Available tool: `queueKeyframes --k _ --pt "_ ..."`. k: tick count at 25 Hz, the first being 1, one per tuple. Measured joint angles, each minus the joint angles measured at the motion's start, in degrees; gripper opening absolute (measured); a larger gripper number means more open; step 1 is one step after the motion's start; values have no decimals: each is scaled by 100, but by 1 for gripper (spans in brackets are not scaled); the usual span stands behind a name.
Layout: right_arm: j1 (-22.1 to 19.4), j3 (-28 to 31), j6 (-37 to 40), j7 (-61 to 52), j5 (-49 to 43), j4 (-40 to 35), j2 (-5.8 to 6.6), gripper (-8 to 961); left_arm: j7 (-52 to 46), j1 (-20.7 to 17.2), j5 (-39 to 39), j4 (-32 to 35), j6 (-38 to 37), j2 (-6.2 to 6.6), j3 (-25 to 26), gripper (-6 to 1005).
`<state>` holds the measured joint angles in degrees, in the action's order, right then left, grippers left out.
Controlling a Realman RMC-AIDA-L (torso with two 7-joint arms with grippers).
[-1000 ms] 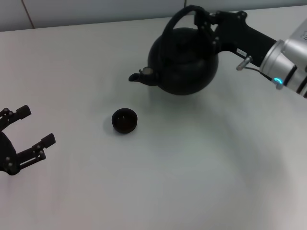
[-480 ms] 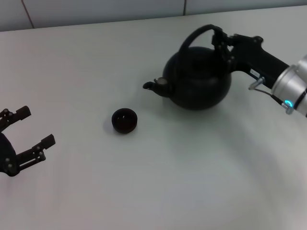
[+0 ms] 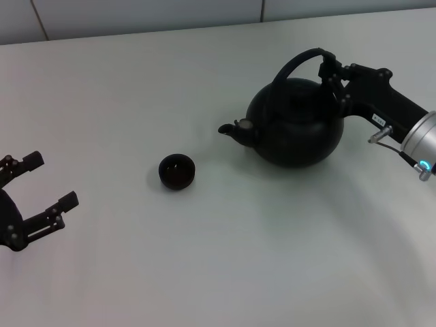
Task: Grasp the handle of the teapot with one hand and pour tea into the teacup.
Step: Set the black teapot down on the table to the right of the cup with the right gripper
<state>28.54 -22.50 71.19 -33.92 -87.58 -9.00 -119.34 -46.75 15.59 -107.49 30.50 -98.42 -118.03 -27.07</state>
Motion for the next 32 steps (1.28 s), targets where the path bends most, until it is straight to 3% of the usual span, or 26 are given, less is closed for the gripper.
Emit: queueKeyframes --k 21,27,32 --pt "-155 -7 43 250 -7 99 -6 106 0 14 47 0 -4 0 0 860" --pt "-220 80 42 211 21 107 -2 234 0 -10 87 0 -28 0 0 861" --pt "-276 87 245 193 22 105 10 467 0 -21 89 0 -39 0 0 861"
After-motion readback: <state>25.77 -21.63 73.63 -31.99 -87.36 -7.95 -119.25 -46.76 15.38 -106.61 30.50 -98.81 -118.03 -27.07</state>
